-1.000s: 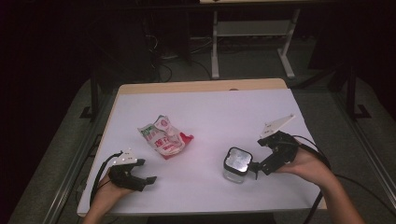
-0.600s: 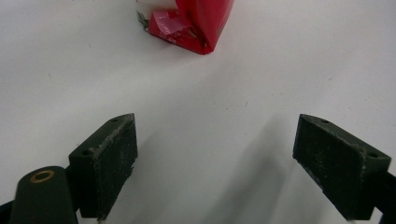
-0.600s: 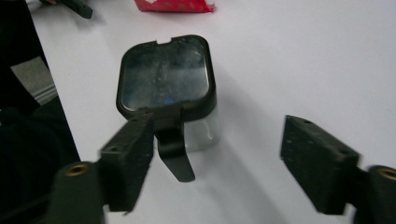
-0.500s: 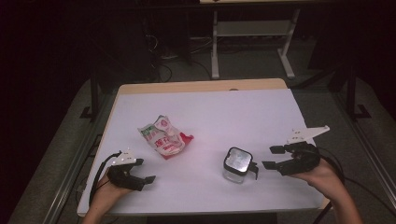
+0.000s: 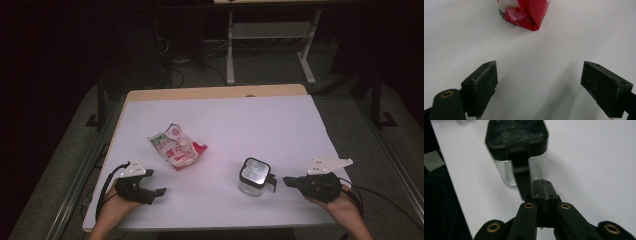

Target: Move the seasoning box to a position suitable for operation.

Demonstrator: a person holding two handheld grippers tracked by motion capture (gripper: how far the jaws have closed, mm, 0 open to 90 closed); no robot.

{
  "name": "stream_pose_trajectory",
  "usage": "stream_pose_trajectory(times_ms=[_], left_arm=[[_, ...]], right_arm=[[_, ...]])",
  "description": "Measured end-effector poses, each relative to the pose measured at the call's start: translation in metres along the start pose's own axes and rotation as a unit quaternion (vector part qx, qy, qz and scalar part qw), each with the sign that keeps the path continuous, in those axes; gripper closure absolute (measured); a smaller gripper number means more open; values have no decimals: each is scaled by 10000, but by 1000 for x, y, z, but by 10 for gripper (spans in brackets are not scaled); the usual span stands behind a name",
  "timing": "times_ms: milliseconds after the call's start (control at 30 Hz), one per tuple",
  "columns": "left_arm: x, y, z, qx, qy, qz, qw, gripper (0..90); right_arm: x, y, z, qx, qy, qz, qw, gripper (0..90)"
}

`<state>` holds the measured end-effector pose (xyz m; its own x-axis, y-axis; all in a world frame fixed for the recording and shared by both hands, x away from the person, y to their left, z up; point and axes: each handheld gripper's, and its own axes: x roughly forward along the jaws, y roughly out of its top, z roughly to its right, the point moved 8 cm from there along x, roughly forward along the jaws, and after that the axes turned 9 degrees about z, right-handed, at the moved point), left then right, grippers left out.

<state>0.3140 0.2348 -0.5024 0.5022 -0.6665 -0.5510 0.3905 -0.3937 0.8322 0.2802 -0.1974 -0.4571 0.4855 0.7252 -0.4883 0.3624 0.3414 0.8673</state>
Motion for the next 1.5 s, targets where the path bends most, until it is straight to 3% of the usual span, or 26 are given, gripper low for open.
stream_pose_trajectory(times_ms=[200, 400, 800, 1500], left_arm=[[0, 1, 0, -35, -4, -2, 10000, 137], [0, 1, 1, 14, -21, -14, 10000, 136], [1, 2, 2, -33, -43, 60, 10000, 136], [1, 3, 1, 12, -54, 24, 10000, 136]], right_arm=[[5, -5, -23, 143, 474, 151, 9987, 898], [15, -6, -30, 72, 587, 102, 9982, 899], [24, -12, -25, 85, 478, 21, 9988, 899], [21, -7, 11, 277, -57, 226, 9993, 900]])
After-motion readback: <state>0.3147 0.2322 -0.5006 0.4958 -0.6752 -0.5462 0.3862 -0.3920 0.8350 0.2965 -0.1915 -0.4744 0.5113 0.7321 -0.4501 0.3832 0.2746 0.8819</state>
